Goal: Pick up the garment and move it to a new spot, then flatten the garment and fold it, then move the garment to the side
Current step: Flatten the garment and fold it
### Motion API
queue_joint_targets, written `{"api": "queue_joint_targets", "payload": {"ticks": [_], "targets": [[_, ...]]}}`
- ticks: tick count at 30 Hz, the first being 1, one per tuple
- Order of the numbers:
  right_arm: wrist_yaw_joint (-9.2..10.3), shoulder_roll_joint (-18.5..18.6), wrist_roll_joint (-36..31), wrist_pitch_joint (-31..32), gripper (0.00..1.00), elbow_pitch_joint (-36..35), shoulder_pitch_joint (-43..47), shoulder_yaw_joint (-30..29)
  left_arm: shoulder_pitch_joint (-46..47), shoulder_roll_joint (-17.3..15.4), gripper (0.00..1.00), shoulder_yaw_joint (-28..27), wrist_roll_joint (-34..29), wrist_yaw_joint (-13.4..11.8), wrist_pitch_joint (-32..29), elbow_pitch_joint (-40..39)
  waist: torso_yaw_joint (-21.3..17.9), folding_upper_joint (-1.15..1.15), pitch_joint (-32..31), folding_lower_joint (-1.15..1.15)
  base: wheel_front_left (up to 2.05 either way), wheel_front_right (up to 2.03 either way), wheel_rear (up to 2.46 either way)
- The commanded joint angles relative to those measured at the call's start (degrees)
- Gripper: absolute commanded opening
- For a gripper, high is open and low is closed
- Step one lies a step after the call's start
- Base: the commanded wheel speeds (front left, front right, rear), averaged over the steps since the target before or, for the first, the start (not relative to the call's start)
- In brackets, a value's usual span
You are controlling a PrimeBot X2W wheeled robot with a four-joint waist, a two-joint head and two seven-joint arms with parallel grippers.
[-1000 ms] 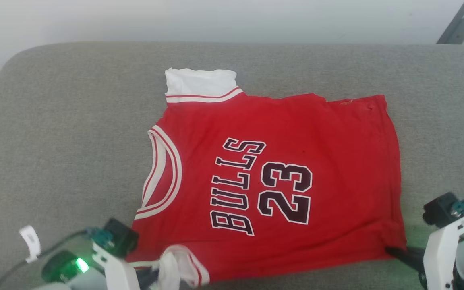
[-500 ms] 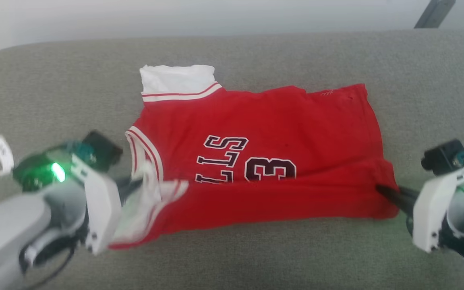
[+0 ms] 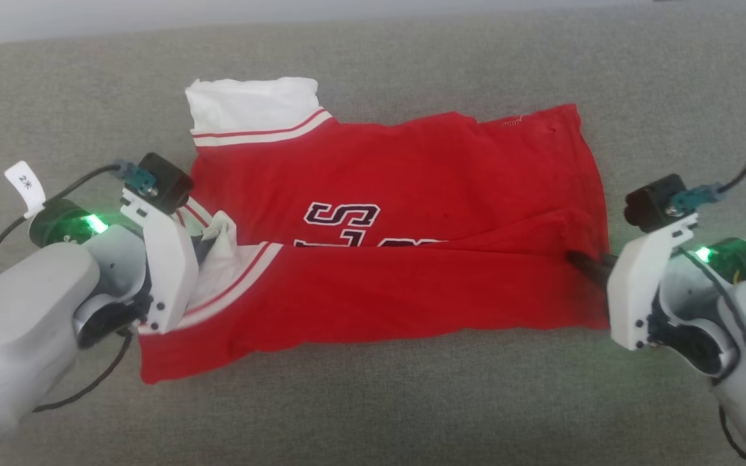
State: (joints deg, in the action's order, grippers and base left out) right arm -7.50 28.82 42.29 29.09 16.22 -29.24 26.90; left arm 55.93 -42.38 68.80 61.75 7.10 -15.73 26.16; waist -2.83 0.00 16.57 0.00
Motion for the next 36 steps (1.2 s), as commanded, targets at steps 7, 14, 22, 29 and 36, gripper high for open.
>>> {"api": "queue_joint_targets", "payload": {"ticks": [7,14,22,29,36], "targets": [[0.01,-1.4,1.3,-1.1,0.0,5.0,-4.0,3.6,1.7,3.4,0.2,1.8,6.5,0.4,-2.5,7.7,-0.3,0.0,0.8,0.0,0.0,0.0,0.0],[0.01,-0.7,2.5,-1.9,1.0,6.1,-5.1,4.1,3.8,4.2,1.0,1.5,11.1,0.3,-7.3,12.3,0.5,0.0,-0.7,0.0,0.0,0.0,0.0],[0.01,0.7,1.9,-5.6,1.0,3.4,-3.4,1.8,5.6,5.0,1.0,1.3,13.1,-0.8,-12.3,14.1,2.2,0.0,-4.2,0.0,0.0,0.0,0.0],[0.01,-0.1,-1.4,-11.6,1.0,-0.3,0.5,-4.3,4.2,3.3,1.0,1.1,14.9,-6.1,-16.4,9.4,3.3,0.0,-7.5,0.0,0.0,0.0,0.0],[0.01,-3.5,-7.9,-18.1,1.0,-3.8,6.3,-14.0,0.3,-0.4,1.0,1.1,17.3,-13.7,-19.8,-1.6,3.9,0.0,-10.1,0.0,0.0,0.0,0.0]]}}
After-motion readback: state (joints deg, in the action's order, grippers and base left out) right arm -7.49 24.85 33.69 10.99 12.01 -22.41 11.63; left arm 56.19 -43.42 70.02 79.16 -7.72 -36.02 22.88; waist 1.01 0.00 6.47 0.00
